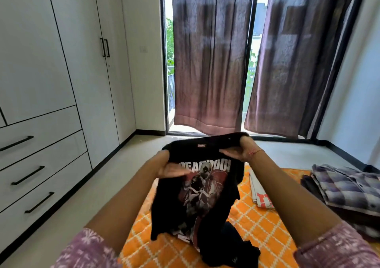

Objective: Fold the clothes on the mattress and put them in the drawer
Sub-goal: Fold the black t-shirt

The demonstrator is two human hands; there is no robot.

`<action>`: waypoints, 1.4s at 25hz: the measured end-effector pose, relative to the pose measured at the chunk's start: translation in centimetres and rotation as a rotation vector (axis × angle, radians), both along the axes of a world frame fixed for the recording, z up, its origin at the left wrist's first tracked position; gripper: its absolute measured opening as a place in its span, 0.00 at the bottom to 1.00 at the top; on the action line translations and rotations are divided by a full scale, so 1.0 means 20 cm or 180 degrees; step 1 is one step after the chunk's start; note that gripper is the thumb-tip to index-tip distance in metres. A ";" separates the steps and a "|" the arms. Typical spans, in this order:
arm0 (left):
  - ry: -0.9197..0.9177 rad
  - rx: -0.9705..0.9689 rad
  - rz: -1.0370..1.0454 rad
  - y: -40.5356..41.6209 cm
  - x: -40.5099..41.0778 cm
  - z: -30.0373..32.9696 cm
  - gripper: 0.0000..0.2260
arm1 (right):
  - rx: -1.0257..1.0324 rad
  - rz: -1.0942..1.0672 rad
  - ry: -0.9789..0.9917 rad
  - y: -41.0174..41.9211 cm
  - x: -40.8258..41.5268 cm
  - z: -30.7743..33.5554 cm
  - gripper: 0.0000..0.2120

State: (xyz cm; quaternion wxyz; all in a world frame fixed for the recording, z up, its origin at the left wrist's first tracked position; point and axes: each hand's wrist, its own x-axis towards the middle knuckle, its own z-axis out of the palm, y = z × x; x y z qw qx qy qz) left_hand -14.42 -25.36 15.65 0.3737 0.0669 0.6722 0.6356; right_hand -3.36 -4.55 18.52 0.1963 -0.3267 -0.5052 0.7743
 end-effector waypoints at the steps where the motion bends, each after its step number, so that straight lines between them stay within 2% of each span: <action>1: -0.0230 0.0726 0.0319 0.05 0.00 0.06 0.12 | -0.0212 -0.0249 0.0472 0.00 -0.04 0.04 0.09; 2: -0.0110 0.1217 0.0685 0.09 -0.01 0.13 0.11 | 0.0030 -0.0505 0.0754 0.00 -0.07 0.10 0.10; 3: 0.0149 0.1600 0.1047 0.13 -0.01 0.19 0.11 | 0.0642 -0.0743 0.0866 0.00 -0.10 0.17 0.11; 4: 0.0536 0.1811 0.1254 0.15 -0.04 0.24 0.14 | 0.1540 -0.0897 0.0857 0.01 -0.11 0.23 0.14; 5: 0.1068 0.1682 0.1335 0.16 -0.07 0.28 0.18 | 0.2501 -0.0925 0.0668 0.01 -0.11 0.28 0.16; 6: 0.1708 0.1209 0.1318 0.17 -0.11 0.29 0.21 | 0.3276 -0.0840 0.0365 0.02 -0.12 0.31 0.19; 7: 0.2304 0.0533 0.1298 0.16 -0.14 0.27 0.24 | 0.3780 -0.0741 0.0045 0.04 -0.11 0.31 0.21; 8: 0.2688 0.0031 0.1307 0.15 -0.15 0.25 0.27 | 0.3999 -0.0745 -0.0130 0.05 -0.10 0.31 0.22; 9: 0.2926 -0.0181 0.1301 0.14 -0.15 0.24 0.30 | 0.4006 -0.0877 -0.0110 0.06 -0.09 0.32 0.22; 11: 0.3618 -0.0388 0.1332 0.14 -0.15 0.26 0.35 | 0.3828 -0.1272 0.0216 0.06 -0.08 0.37 0.22; 12: 0.4092 -0.0722 0.1405 0.15 -0.15 0.26 0.38 | 0.3876 -0.1550 0.0341 0.06 -0.07 0.38 0.22; 13: 0.4445 -0.1112 0.1471 0.15 -0.16 0.27 0.39 | 0.4090 -0.1818 0.0250 0.07 -0.06 0.39 0.22; 14: 0.4563 -0.1477 0.1561 0.15 -0.16 0.28 0.37 | 0.4461 -0.2041 -0.0116 0.08 -0.04 0.38 0.19; 15: 0.4330 -0.1631 0.1709 0.16 -0.15 0.28 0.32 | 0.4794 -0.2135 -0.0575 0.08 -0.03 0.35 0.15; 17: 0.3278 -0.1380 0.2050 0.17 -0.14 0.28 0.20 | 0.4927 -0.1944 -0.1179 0.09 0.00 0.27 0.07; 19: 0.2237 -0.0853 0.1981 0.18 -0.13 0.27 0.16 | 0.4315 -0.1805 -0.1044 0.05 -0.02 0.21 0.09; 22: 0.0757 0.0343 0.1395 0.20 -0.13 0.23 0.15 | 0.3618 -0.1845 -0.0583 -0.05 -0.13 0.13 0.11; 23: 0.0408 0.0558 0.1160 0.19 -0.13 0.21 0.16 | 0.3435 -0.1684 -0.0485 -0.06 -0.16 0.10 0.11; 24: 0.0166 0.0673 0.0943 0.18 -0.16 0.18 0.17 | 0.3095 -0.1426 -0.0364 -0.04 -0.21 0.07 0.11; 25: -0.0054 0.0749 0.0753 0.18 -0.20 0.14 0.17 | 0.2426 -0.1085 -0.0154 -0.01 -0.26 0.03 0.11; 27: -0.0630 0.0891 0.0535 0.20 -0.29 0.03 0.18 | 0.0468 -0.0286 0.0267 0.01 -0.36 -0.05 0.08; 28: -0.0945 0.1009 0.0551 0.24 -0.34 -0.02 0.19 | -0.0221 -0.0030 0.0348 0.01 -0.43 -0.10 0.07; 29: -0.1174 0.1155 0.0681 0.30 -0.38 -0.05 0.20 | -0.0490 0.0074 0.0298 0.00 -0.52 -0.16 0.07; 30: -0.1226 0.1236 0.0929 0.36 -0.44 -0.06 0.22 | -0.0539 0.0102 0.0235 0.00 -0.61 -0.20 0.08; 31: -0.1033 0.1257 0.1206 0.42 -0.51 -0.04 0.23 | -0.0331 0.0069 0.0194 0.02 -0.70 -0.20 0.10; 33: -0.0302 0.1296 0.1472 0.54 -0.68 0.09 0.23 | 0.0474 -0.0246 0.0349 0.11 -0.84 -0.09 0.11; 35: 0.0501 0.1398 0.1300 0.66 -0.85 0.28 0.20 | 0.1486 -0.0372 0.0766 0.25 -0.96 0.14 0.15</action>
